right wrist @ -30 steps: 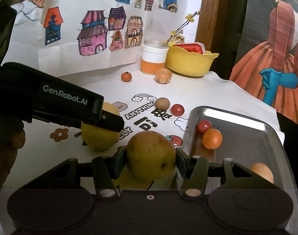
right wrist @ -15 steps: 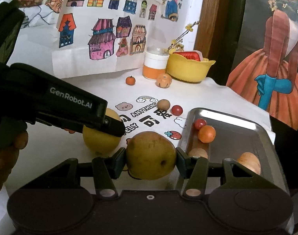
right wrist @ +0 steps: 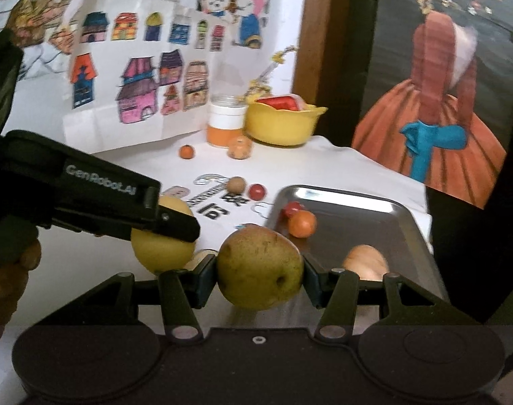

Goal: Organize fruits
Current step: 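Carry the lemon with the left tool onto the tray while the right tool places the pear there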

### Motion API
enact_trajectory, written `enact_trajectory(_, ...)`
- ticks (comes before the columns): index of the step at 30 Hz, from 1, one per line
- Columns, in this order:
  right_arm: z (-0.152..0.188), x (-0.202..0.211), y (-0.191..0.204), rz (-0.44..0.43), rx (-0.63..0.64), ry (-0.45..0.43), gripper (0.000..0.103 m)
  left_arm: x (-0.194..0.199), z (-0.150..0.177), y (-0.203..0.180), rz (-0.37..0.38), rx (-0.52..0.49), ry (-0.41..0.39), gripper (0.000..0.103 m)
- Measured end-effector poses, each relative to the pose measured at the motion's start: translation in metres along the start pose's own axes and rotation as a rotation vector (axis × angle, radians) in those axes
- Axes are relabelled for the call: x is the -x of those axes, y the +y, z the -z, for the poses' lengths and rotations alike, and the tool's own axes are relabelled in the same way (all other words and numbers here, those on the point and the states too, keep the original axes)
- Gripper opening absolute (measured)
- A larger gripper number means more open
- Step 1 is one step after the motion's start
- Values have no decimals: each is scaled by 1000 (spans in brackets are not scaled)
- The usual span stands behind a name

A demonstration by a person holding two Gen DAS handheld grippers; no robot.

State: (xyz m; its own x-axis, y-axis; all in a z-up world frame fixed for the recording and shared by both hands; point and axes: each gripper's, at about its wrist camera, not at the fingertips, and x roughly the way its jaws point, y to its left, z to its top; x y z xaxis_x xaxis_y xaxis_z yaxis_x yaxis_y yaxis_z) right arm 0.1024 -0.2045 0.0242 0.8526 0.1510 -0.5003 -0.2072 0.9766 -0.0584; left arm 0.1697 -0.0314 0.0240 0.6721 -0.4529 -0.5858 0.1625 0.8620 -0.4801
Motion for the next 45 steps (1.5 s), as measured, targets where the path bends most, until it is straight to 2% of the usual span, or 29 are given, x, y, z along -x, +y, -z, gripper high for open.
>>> enact_trajectory(11, 11, 5, -35, 66, -76, 14, 55, -19, 5, -34, 63, -26, 20, 60)
enact_trajectory(23, 21, 8, -60, 100, -134, 25, 55, -34, 12, -58, 90, -53, 53, 60)
enact_trajectory(45, 28, 1, -69, 99, -184, 57, 55, -48, 16, -59, 78, -50, 93, 60)
